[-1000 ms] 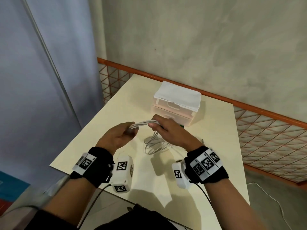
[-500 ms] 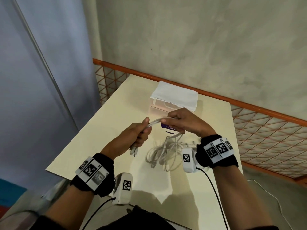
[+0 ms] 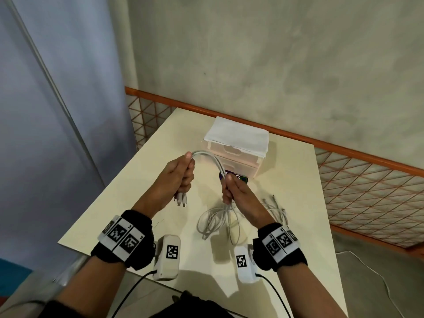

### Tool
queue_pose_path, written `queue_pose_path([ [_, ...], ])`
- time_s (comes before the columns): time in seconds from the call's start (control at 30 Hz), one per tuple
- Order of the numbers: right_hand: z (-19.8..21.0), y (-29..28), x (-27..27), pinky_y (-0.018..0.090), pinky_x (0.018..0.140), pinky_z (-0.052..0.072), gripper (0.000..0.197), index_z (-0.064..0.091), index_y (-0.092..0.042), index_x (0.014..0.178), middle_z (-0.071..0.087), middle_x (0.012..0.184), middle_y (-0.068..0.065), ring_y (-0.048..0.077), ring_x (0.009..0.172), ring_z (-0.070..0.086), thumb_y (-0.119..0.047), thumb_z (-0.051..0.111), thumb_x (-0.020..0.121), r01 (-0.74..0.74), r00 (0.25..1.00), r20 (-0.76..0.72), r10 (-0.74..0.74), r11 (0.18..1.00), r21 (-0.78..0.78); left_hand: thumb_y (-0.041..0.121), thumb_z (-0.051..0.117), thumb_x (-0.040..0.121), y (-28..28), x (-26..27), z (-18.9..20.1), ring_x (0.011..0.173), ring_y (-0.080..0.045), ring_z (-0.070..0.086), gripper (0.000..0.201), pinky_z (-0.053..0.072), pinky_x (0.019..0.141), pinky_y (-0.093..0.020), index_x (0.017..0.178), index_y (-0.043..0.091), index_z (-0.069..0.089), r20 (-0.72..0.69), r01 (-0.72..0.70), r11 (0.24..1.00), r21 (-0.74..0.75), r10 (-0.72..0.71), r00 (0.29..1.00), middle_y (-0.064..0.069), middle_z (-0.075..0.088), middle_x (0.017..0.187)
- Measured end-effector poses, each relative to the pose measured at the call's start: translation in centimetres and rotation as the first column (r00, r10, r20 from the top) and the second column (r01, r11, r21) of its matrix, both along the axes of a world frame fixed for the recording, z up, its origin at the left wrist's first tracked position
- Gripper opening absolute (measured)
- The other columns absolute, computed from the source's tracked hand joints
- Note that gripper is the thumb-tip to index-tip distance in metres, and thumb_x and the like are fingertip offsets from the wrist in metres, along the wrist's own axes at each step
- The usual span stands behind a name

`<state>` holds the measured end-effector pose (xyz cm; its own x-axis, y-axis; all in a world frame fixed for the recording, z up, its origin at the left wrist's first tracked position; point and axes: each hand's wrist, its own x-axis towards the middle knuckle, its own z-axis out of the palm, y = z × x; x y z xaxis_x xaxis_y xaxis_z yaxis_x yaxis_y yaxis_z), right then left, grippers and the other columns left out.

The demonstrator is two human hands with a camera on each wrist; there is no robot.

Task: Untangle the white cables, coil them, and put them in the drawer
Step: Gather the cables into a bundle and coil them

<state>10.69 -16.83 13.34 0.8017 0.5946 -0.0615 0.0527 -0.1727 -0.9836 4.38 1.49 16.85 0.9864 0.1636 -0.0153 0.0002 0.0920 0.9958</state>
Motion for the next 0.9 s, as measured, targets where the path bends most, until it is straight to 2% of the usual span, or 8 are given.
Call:
queue_pose_path([
  [0.23,1.3,2.3,-1.2,0.023,0.052,0.027,0.038,0.042,-0.017,0.073,0.028,0.057,-0.007,0.008,0.05,0.028,-0.038,0.028,0.101,0.033,0.998,-0.061,-0.027,0.995,0.093,0.031,0.03,0.102,-3.4,0.3,-1.8,0.045,-0.002,0.031,0.029,0.033,0.045,-0.017,0.101,0.008,0.046,-0.036,0.055,0.991,0.119,-0.051,0.998,0.005,0.039,0.066],
  [0.43,1.0,2.2,-1.1,0.024,0.051,0.029,0.04,0.042,-0.017,0.069,0.032,0.053,-0.007,0.008,0.045,0.032,-0.036,0.03,0.102,0.038,0.994,-0.104,-0.032,0.998,0.056,0.037,0.031,0.101,-4.8,0.0,-2.4,0.048,-0.005,0.034,0.031,0.031,0.039,-0.011,0.099,0.008,0.041,-0.141,0.046,0.975,0.218,-0.015,0.99,-0.002,0.035,0.075],
  [0.53,0.8,2.1,-1.0,0.027,0.054,0.033,0.042,0.045,-0.016,0.066,0.04,0.05,-0.004,0.011,0.046,0.039,-0.033,0.03,0.102,0.024,0.989,-0.148,-0.017,0.999,0.043,0.04,0.033,0.1,-5.0,0.2,-2.4,0.043,-0.003,0.043,0.039,0.034,0.042,-0.014,0.108,0.004,0.044,-0.145,0.067,0.982,0.174,-0.042,0.988,-0.005,0.046,0.07],
  [0.57,0.8,2.0,-0.9,0.027,0.056,0.036,0.042,0.047,-0.016,0.068,0.043,0.051,-0.002,0.013,0.048,0.043,-0.035,0.03,0.102,0.009,0.985,-0.171,-0.003,0.999,0.033,0.038,0.033,0.1,-5.1,0.2,-2.3,0.042,-0.003,0.047,0.035,0.036,0.044,-0.015,0.104,0.005,0.044,-0.129,0.065,0.986,0.154,-0.045,0.991,-0.006,0.049,0.065],
  [0.7,1.5,1.9,-1.2,0.029,0.061,0.049,0.053,0.055,-0.01,0.068,0.056,0.054,0.004,0.021,0.055,0.058,-0.048,0.032,0.097,-0.04,0.97,-0.239,0.032,0.999,-0.029,0.035,0.033,0.101,-5.5,0.2,-2.5,0.036,-0.011,0.047,0.025,0.037,0.037,-0.021,0.09,0.012,0.031,-0.088,0.008,0.994,0.11,0.001,0.996,-0.006,0.047,0.053],
  [0.77,1.7,2.2,-1.5,0.027,0.061,0.052,0.065,0.06,-0.01,0.063,0.062,0.052,0.005,0.02,0.055,0.064,-0.058,0.029,0.094,-0.073,0.978,-0.205,0.044,0.988,-0.134,0.037,0.031,0.101,-5.3,0.3,-3.0,0.035,-0.016,0.047,0.028,0.035,0.035,-0.024,0.093,0.011,0.033,-0.065,-0.023,0.988,0.153,0.033,0.997,-0.004,0.05,0.049],
  [0.83,1.7,2.1,-1.7,0.029,0.067,0.053,0.073,0.062,-0.012,0.062,0.066,0.054,0.006,0.016,0.056,0.067,-0.065,0.022,0.091,-0.131,0.984,-0.152,0.095,0.959,-0.253,0.038,0.029,0.101,-4.7,0.4,-3.5,0.035,-0.013,0.046,0.035,0.035,0.034,-0.024,0.099,0.004,0.039,-0.05,-0.11,0.978,0.178,0.12,0.991,-0.006,0.049,0.055],
  [0.9,1.2,1.8,-1.8,0.032,0.072,0.048,0.061,0.058,-0.012,0.074,0.063,0.061,0.005,0.013,0.059,0.065,-0.057,0.022,0.096,-0.19,0.981,-0.084,0.173,0.938,-0.289,0.039,0.029,0.101,-4.0,0.6,-3.8,0.04,-0.009,0.042,0.04,0.036,0.035,-0.022,0.102,0.002,0.046,-0.053,-0.229,0.962,0.146,0.239,0.97,-0.003,0.042,0.06],
])
